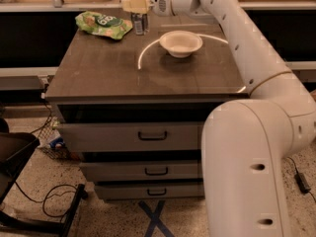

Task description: Move redbull can near green rice chip bag

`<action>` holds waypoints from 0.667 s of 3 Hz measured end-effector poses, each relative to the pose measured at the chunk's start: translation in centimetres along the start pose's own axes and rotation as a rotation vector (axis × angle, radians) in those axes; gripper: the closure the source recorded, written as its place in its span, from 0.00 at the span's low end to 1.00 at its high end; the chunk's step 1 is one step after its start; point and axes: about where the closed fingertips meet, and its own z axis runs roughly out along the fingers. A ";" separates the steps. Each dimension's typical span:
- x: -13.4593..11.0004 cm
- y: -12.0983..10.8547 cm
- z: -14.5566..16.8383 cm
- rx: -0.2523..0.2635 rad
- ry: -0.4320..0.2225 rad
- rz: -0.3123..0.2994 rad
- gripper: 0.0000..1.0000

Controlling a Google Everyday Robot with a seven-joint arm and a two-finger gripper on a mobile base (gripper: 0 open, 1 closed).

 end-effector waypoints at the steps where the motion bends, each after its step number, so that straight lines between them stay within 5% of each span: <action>1: -0.4 -0.5 0.2 0.022 -0.017 0.006 1.00; 2: -0.4 -0.5 0.3 0.021 -0.017 0.007 1.00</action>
Offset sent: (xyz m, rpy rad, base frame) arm 0.0078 -0.0019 0.0049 0.0192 -0.0066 -0.0327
